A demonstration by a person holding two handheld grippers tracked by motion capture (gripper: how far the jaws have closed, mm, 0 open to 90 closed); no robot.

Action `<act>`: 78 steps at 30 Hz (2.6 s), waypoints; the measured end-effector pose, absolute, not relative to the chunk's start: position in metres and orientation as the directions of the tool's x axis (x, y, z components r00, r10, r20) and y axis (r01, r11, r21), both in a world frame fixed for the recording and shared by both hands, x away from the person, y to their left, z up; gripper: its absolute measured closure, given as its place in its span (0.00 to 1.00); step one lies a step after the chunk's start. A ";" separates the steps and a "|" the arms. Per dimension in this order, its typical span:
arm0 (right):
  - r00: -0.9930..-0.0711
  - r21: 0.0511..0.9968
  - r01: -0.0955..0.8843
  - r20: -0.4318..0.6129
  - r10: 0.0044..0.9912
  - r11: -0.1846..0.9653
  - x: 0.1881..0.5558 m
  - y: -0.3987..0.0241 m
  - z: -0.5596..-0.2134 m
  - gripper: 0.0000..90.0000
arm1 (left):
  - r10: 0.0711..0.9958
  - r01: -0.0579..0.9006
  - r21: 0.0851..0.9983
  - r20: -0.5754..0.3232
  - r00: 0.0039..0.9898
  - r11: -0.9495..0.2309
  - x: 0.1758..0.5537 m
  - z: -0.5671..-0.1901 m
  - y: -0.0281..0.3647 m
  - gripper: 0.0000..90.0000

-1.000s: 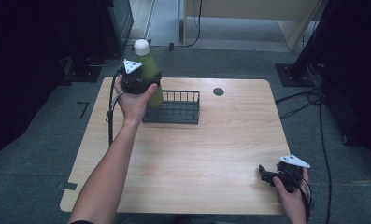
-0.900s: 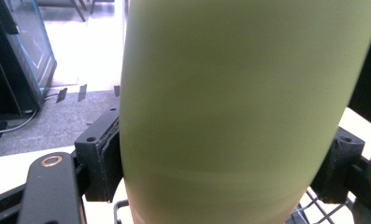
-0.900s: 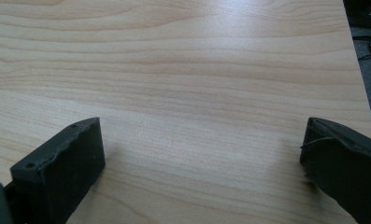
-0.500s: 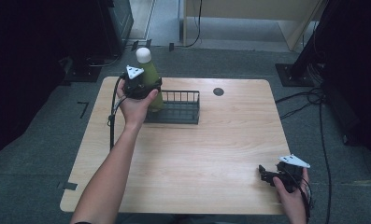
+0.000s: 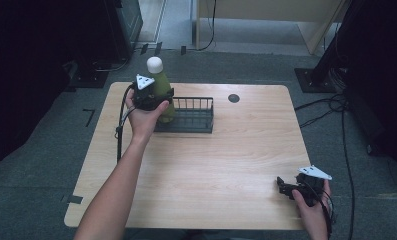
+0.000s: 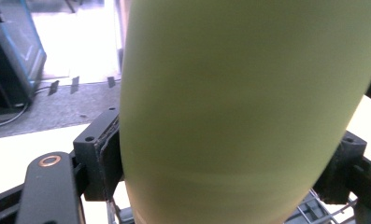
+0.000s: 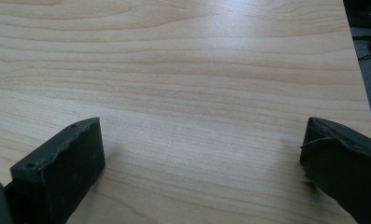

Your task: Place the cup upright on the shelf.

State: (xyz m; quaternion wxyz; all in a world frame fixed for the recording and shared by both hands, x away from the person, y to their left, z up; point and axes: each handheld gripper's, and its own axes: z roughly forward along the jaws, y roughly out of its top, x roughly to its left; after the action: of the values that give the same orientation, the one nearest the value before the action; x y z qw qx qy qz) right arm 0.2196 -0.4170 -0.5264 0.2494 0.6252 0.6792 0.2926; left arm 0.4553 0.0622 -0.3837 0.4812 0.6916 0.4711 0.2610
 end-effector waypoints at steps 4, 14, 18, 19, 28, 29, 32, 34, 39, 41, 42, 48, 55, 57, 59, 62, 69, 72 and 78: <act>-0.094 0.709 0.703 0.027 0.995 0.047 0.220 -0.417 -0.526 0.00 | 0.898 0.422 0.903 -0.117 0.425 -0.082 0.457 -0.383 0.062 0.21; -0.094 0.709 0.703 0.027 0.995 0.047 0.220 -0.417 -0.526 0.00 | 0.888 0.475 0.877 -0.158 0.431 -0.074 0.460 -0.383 0.064 0.12; -0.094 0.709 0.703 0.026 0.995 0.048 0.220 -0.417 -0.526 0.00 | 0.893 0.462 0.884 -0.148 0.425 -0.074 0.458 -0.380 0.065 0.08; -0.094 0.709 0.703 0.027 0.995 0.047 0.220 -0.417 -0.526 0.00 | 0.897 0.458 0.886 -0.140 0.420 -0.077 0.457 -0.379 0.066 0.06; -0.093 0.709 0.703 0.027 0.995 0.047 0.220 -0.417 -0.526 0.00 | 0.889 0.450 0.888 -0.129 0.439 -0.094 0.448 -0.374 0.070 0.04; -0.093 0.709 0.704 0.027 0.995 0.047 0.220 -0.417 -0.526 0.00 | 0.888 0.449 0.889 -0.132 0.441 -0.091 0.447 -0.374 0.071 0.03; -0.094 0.709 0.704 0.027 0.995 0.047 0.220 -0.417 -0.526 0.00 | 0.884 0.451 0.889 -0.142 0.445 -0.084 0.444 -0.373 0.075 0.03; -0.094 0.709 0.703 0.026 0.995 0.047 0.220 -0.417 -0.526 0.00 | 0.883 0.449 0.890 -0.142 0.446 -0.083 0.441 -0.372 0.078 0.03; -0.094 0.709 0.703 0.027 0.995 0.047 0.220 -0.417 -0.526 0.00 | 0.883 0.436 0.895 -0.126 0.453 -0.096 0.431 -0.371 0.083 0.02; -0.093 0.709 0.704 0.026 0.995 0.047 0.220 -0.417 -0.526 0.00 | 0.880 0.434 0.896 -0.129 0.458 -0.095 0.427 -0.372 0.085 0.02; -0.093 0.709 0.704 0.026 0.995 0.047 0.220 -0.417 -0.526 0.00 | 0.880 0.432 0.897 -0.126 0.458 -0.096 0.424 -0.373 0.086 0.02; -0.094 0.709 0.704 0.026 0.995 0.047 0.220 -0.417 -0.526 0.00 | 0.877 0.430 0.898 -0.129 0.463 -0.095 0.410 -0.377 0.093 0.02; -0.094 0.709 0.704 0.027 0.995 0.047 0.220 -0.417 -0.526 0.00 | 0.878 0.429 0.897 -0.115 0.464 -0.109 0.391 -0.382 0.103 0.02; -0.094 0.709 0.704 0.027 0.995 0.047 0.220 -0.417 -0.526 0.00 | 0.878 0.428 0.897 -0.116 0.464 -0.108 0.388 -0.383 0.105 0.02; -0.094 0.709 0.704 0.027 0.995 0.047 0.220 -0.417 -0.526 0.00 | 0.879 0.428 0.898 -0.117 0.462 -0.106 0.384 -0.384 0.108 0.02; -0.094 0.709 0.703 0.026 0.995 0.047 0.220 -0.417 -0.526 0.00 | 0.886 0.418 0.902 -0.102 0.453 -0.110 0.376 -0.386 0.112 0.02; -0.094 0.709 0.704 0.027 0.995 0.047 0.220 -0.417 -0.526 0.00 | 0.894 0.430 0.895 -0.093 0.439 -0.118 0.363 -0.401 0.123 0.01; -0.094 0.709 0.704 0.027 0.995 0.047 0.220 -0.417 -0.526 0.00 | 0.898 0.439 0.891 -0.098 0.429 -0.112 0.358 -0.408 0.129 0.02; -0.094 0.709 0.704 0.027 0.995 0.047 0.220 -0.417 -0.526 0.00 | 0.909 0.452 0.886 -0.099 0.404 -0.104 0.346 -0.419 0.143 0.01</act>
State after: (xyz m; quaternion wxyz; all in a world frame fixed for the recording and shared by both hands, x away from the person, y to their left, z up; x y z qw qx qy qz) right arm 0.2197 -0.4170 -0.5264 0.2495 0.6253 0.6792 0.2922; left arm 0.3461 0.1428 -0.4194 0.4601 0.7002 0.4859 0.2487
